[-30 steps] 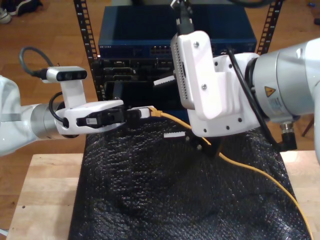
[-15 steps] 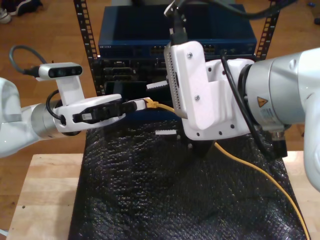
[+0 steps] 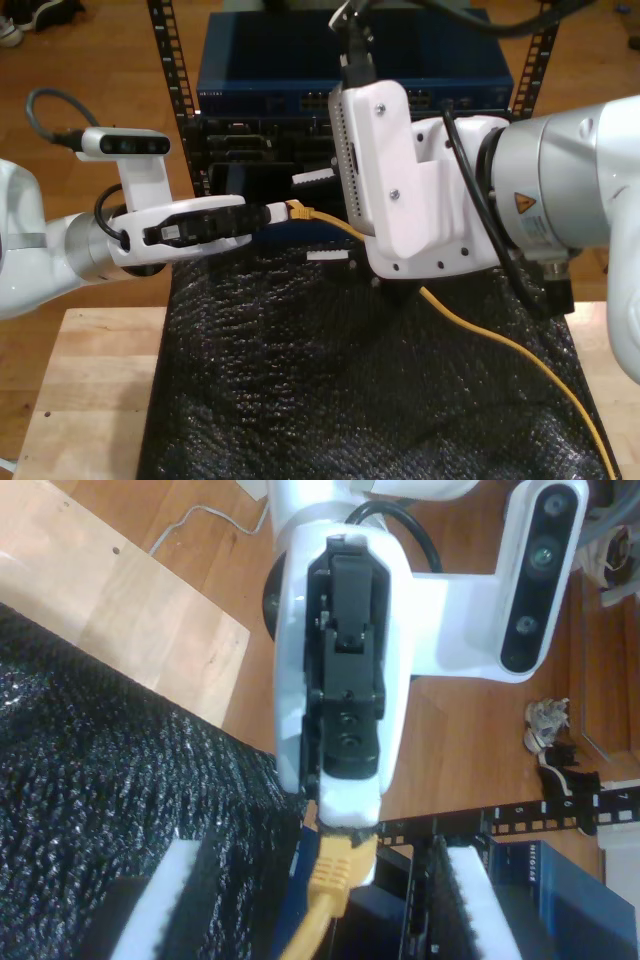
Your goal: Grab the cable and plug it in
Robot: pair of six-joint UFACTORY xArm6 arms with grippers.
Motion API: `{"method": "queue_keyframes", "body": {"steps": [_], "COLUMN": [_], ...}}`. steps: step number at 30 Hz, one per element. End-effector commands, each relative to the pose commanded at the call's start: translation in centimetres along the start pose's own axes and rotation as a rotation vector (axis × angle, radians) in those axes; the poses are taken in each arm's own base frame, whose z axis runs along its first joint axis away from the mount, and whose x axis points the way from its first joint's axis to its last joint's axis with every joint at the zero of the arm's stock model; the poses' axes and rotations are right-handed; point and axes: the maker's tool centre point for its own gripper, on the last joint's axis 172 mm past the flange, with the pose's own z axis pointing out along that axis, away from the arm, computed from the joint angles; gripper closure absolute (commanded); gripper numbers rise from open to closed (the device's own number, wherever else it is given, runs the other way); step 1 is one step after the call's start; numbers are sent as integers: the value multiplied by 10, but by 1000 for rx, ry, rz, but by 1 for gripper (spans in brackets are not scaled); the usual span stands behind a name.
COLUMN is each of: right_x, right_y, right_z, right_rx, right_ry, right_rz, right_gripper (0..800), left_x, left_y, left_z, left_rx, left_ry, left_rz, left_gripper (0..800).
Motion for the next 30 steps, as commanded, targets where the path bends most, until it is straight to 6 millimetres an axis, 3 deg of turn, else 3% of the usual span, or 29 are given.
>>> {"method": "queue_keyframes", "body": {"steps": [15,30], "right_x": [-3,-3], "right_y": [1,0], "right_z": [1,3], "right_rx": [-11,-6], "right_ry": [-6,-5], "right_rz": [7,8], "right_gripper": [456,508], "left_x": [-1,-2], "left_y": [3,4], "left_z": [2,2], "left_rx": [-17,-23], "left_ry": [-1,1], "left_rz": [-24,-40], "left_gripper": [794,793]}}
